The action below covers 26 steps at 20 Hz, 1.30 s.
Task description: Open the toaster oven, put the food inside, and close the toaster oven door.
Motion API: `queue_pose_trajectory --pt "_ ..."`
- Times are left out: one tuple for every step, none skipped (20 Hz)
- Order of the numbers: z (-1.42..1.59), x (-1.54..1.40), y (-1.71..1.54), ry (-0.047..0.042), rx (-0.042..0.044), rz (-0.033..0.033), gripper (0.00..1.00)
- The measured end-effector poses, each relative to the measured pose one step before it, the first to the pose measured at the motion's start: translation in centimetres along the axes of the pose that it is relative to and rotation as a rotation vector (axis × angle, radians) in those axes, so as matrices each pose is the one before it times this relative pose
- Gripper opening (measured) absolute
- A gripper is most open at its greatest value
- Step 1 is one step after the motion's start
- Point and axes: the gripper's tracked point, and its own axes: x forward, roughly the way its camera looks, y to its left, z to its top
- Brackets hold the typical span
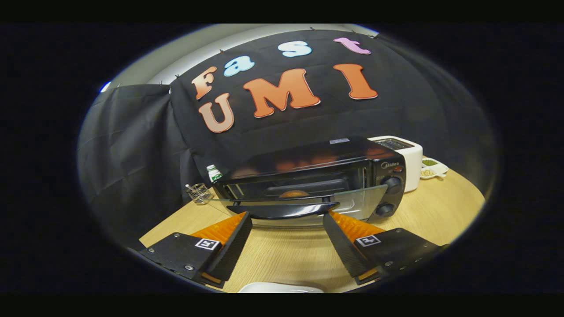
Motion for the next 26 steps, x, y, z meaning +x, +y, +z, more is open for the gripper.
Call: queue_pose_trajectory --pt "0.442 0.508 -0.311 -0.0096 -0.02873 -0.01744 0.96" --pt "0.419 0.482 -0.034 -0.00803 -0.00919 -0.00547 0.96" --pt "0.17 0.345 0.383 0.00501 0.00701 0.00533 0.95" --pt "0.335 0.229 0.462 -0.00345 0.01285 0.01288 0.95" --pt "0.564 0.255 0.178 -0.01028 0.00709 0.00278 0.95" --pt "0.449 0.323 -0.2 -0.0115 -0.00165 -0.01073 0.95" --pt "0.344 0.179 -0.271 -0.00932 -0.00785 -0.00987 0.95" --pt "0.139 -0.03 -0.211 -0.00327 -0.00607 -0.01166 0.95" --pt "0.033 -0.253 0.009 -0.00145 -0.00417 -0.0027 0.95" --pt "0.17 -0.454 0.133 -0.00633 -0.00385 0.00087 0.95" --pt "0.451 -0.529 0.165 -0.02046 -0.01029 0.00229 0.95" --pt "0.652 -0.617 -0.037 -0.02632 -0.01417 -0.0029 0.95" --pt "0.834 -0.844 0.021 -0.03289 -0.01034 0.00229 0.95" --pt "1.013 -0.963 0.145 -0.03431 -0.00282 0.00539 0.95" --pt "0.87 -0.938 0.14 -0.0271 0.00007 0.00853 0.95" --pt "0.892 -0.894 0.111 -0.02841 -0.00378 0.00547 0.95" --pt "0.947 -0.812 -0.014 -0.02513 -0.01056 0.00423 0.96" --pt "0.748 -0.777 -0.094 -0.01852 -0.01514 0.00008 0.96" --pt "0.715 -0.776 -0.082 -0.0151 -0.01202 -0.00091 0.96" --pt "0.708 -0.718 -0.008 -0.01562 -0.00755 0.00202 0.96" --pt "0.75 -0.6 -0.023 -0.01631 -0.0015 0.00202 0.96" --pt "0.774 -0.548 -0.039 -0.01452 -0.00183 0.00028 0.96" --pt "0.6 -0.342 -0.21 -0.01405 -0.00661 -0.00231 0.96" --pt "0.57 -0.399 -0.39 -0.00985 -0.00792 -0.01044 0.96" --pt "0.305 -0.444 -0.281 -0.00663 -0.00273 -0.004 0.96" --pt "0.603 -0.574 -0.003 -0.0114 0.0039 0.00741 0.96"
